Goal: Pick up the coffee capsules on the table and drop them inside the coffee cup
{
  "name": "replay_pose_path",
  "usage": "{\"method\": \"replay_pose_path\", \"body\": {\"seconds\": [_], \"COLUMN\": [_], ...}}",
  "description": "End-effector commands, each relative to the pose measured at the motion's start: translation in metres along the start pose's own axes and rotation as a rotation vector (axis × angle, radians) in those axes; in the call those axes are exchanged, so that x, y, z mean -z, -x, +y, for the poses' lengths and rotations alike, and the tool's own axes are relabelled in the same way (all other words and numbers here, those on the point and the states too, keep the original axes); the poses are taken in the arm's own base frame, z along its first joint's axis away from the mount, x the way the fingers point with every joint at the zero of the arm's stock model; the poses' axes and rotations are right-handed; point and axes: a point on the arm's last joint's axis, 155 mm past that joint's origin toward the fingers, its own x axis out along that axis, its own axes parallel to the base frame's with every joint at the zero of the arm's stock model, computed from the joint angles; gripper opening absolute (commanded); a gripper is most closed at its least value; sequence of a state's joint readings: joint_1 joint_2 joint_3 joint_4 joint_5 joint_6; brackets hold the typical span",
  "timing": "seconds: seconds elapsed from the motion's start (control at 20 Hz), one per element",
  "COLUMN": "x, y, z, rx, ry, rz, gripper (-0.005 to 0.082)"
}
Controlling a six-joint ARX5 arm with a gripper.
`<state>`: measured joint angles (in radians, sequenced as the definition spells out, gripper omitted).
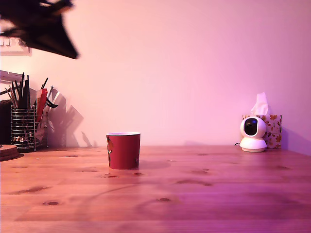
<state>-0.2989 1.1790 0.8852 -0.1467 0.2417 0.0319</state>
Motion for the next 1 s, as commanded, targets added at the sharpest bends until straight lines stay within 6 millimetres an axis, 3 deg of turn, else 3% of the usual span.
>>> {"method": "replay_pose_path", "body": {"seconds": [0.0,0.5,0.7,0.95], "x": [0.013,0.037,0.049,0.066], "y": [0.008,0.075,0.098,0.112], "z": [0.007,0.045,0.047,0.043], "rx": [-0.023,-0.201,-0.243,-0.266], "ry": [0.027,0.098,0.119,0.127], "rz": [-0.003,-0.129,-0.190,-0.222], "gripper": [-0.0019,-0.0019,-0.0019,-0.0019]}}
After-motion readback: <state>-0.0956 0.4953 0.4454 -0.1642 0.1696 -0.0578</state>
